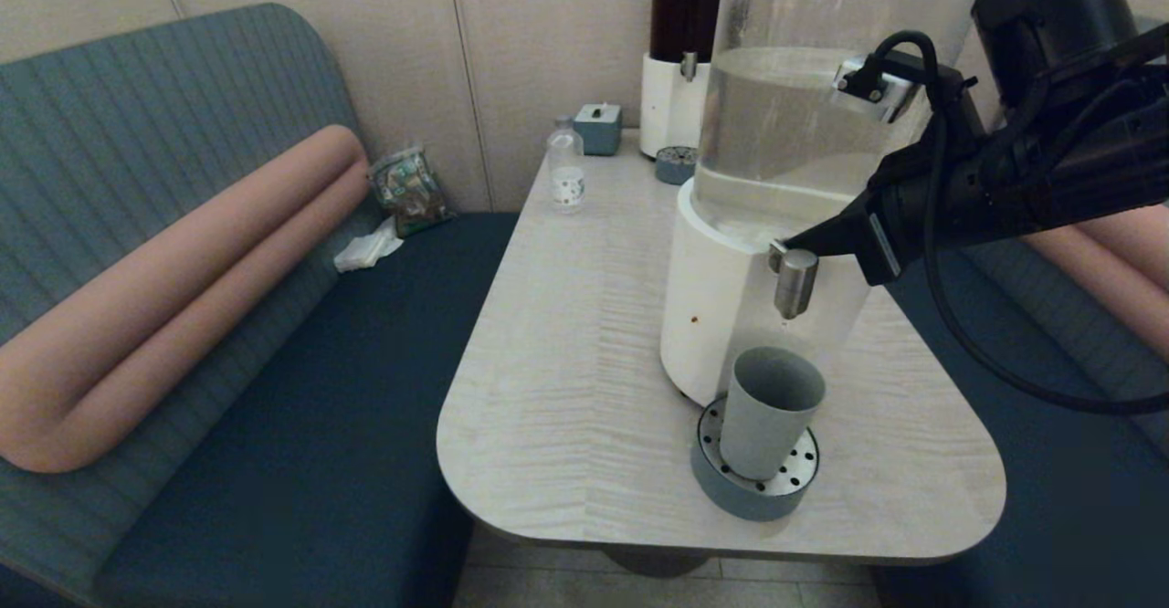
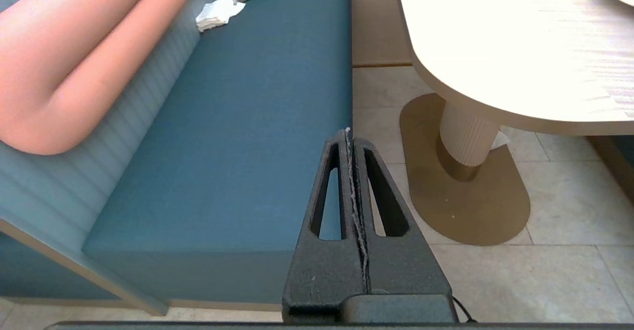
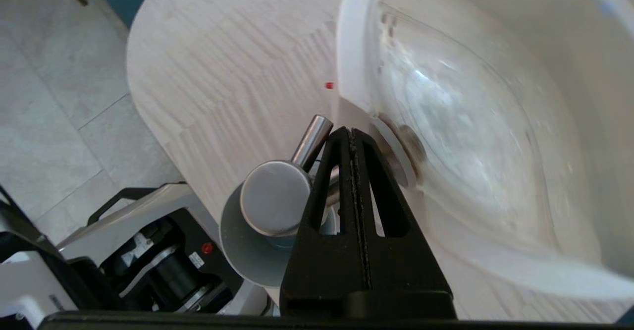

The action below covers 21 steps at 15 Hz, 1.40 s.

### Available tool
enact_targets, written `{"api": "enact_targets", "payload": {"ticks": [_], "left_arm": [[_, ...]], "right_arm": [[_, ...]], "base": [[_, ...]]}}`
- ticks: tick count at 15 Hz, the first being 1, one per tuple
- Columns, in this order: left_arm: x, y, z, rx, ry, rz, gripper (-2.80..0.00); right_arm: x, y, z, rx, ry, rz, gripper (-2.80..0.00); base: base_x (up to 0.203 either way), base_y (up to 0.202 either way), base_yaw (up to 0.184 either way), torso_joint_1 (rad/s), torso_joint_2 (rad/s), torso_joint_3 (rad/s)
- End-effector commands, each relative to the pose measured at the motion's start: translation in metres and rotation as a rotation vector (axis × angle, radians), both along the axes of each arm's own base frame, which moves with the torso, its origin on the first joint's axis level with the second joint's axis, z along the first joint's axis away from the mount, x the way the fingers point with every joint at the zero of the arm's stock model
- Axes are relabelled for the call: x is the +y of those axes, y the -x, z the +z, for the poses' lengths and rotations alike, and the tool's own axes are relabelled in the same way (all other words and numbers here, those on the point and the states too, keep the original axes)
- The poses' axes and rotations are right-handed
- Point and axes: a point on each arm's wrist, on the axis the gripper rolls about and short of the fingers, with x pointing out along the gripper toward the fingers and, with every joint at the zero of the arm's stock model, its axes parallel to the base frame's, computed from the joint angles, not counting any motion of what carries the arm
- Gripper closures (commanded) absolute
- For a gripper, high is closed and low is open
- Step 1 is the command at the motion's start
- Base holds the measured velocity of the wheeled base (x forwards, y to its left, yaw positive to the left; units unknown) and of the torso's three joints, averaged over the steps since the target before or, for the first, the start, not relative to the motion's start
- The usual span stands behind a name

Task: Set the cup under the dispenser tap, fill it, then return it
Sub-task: Turn on the faucet

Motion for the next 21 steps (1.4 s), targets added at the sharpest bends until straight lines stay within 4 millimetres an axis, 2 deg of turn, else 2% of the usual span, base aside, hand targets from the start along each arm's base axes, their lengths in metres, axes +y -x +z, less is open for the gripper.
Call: {"api": "enact_targets", "payload": {"ticks": [1, 8, 13, 21], "left_arm": [[0.0, 0.0, 0.0, 0.001, -0.001, 0.0, 0.0], [0.0, 0.0, 0.0, 0.003, -0.001, 0.0, 0.0], [0.0, 0.0, 0.0, 0.001, -0.001, 0.0, 0.0], [0.0, 0.0, 0.0, 0.001, -0.001, 0.0, 0.0]], "right_arm": [[0.0, 0.0, -0.002, 0.009, 0.001, 0.007, 0.0], [-0.001, -0.002, -0.002, -0.006, 0.017, 0.015, 0.0], [-0.013, -0.004, 0.002, -0.024, 0.015, -0.05, 0.0], [-0.044, 0.022, 0.012, -0.05, 0.005, -0.127, 0.0]], "base": [[0.0, 0.0, 0.0, 0.0, 0.0, 0.0], [0.0, 0.0, 0.0, 0.0, 0.0, 0.0], [0.0, 0.0, 0.0, 0.0, 0.0, 0.0], [0.0, 0.0, 0.0, 0.0, 0.0, 0.0]]}}
